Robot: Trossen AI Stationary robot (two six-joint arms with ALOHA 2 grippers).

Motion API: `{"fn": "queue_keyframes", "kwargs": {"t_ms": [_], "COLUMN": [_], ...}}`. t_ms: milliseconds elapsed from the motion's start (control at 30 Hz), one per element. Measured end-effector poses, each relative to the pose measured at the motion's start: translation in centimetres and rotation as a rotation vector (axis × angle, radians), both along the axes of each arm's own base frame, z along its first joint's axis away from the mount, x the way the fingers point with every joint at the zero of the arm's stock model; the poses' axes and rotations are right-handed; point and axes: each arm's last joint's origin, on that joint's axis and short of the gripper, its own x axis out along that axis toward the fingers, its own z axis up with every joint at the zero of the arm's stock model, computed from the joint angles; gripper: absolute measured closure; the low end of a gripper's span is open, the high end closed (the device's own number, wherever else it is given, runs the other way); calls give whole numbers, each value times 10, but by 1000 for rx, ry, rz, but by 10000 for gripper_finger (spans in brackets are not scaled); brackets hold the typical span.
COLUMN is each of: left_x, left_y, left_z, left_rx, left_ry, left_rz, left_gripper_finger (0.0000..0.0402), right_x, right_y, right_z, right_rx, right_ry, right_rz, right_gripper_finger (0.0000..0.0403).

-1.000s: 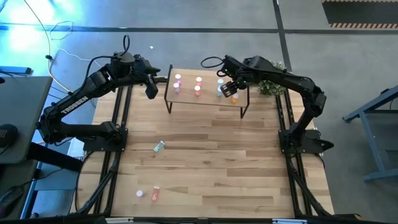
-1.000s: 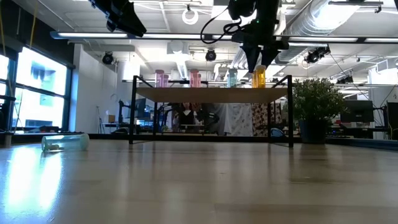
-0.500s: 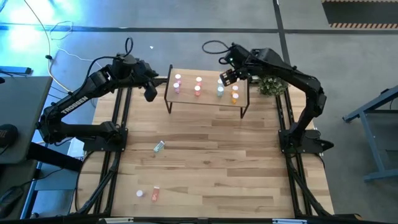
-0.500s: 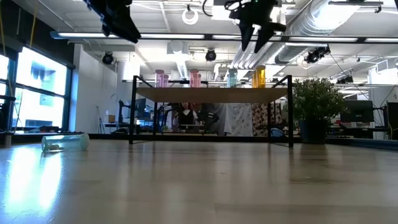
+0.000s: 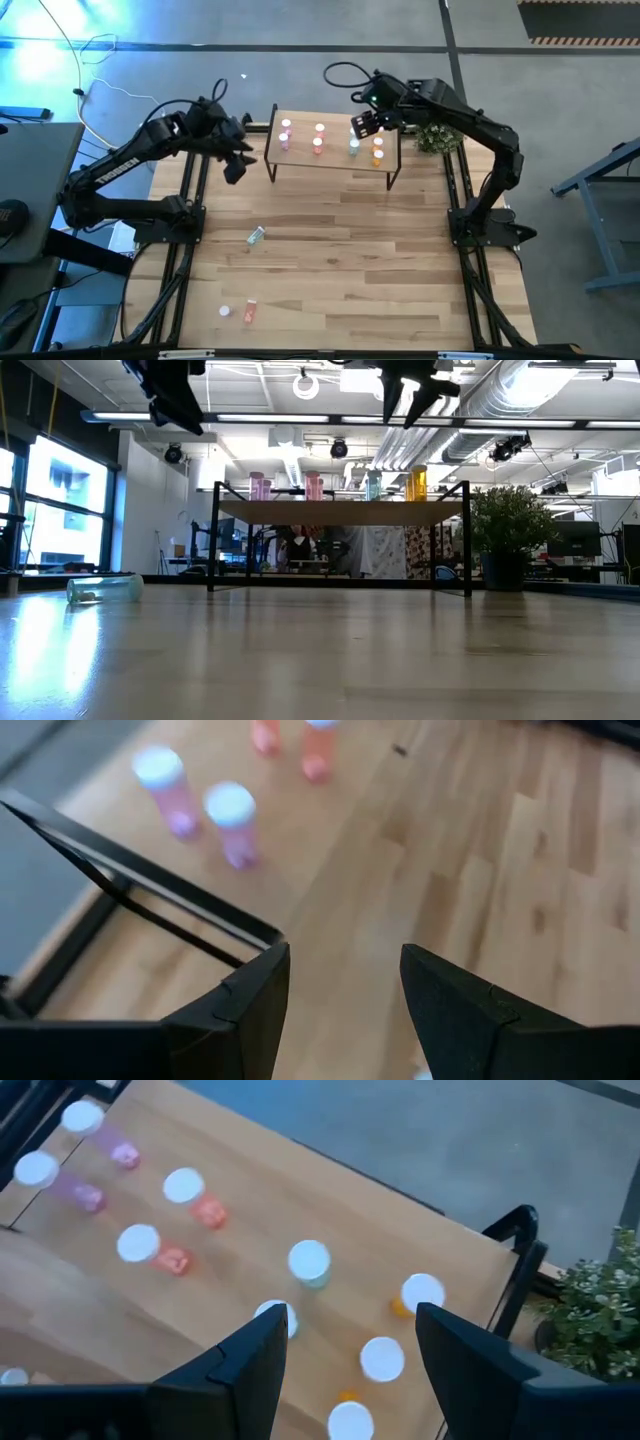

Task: Pick and place medicine bottles onto shelf by color
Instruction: Put the violet pill bottle aligned with the other violet pill bottles on the shelf

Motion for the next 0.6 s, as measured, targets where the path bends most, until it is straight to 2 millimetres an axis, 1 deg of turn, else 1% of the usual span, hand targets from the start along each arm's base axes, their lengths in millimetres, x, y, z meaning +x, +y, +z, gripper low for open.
{"fn": "queue_keyframes", "kwargs": {"t_ms": [167, 333, 433, 600], "left_x": [-1, 0, 0, 2], "left_y": [-20, -39, -52, -78], "left_z": [1, 4, 5, 1], "left_rx": [-89, -193, -223, -273], "left_ry": [3, -40, -34, 35], "left_rz": [-7, 43, 87, 90], "left_gripper_finger": [218, 218, 218, 218], "right_x": [3, 2, 0, -10], "right_y": [7, 11, 12, 15], "right_z": [0, 2, 4, 9], "right_rx": [6, -19, -33, -53], "right_ry": [3, 30, 55, 105], "right_rz": [42, 112, 163, 228], "right_gripper_finger": [190, 190, 190, 190]}}
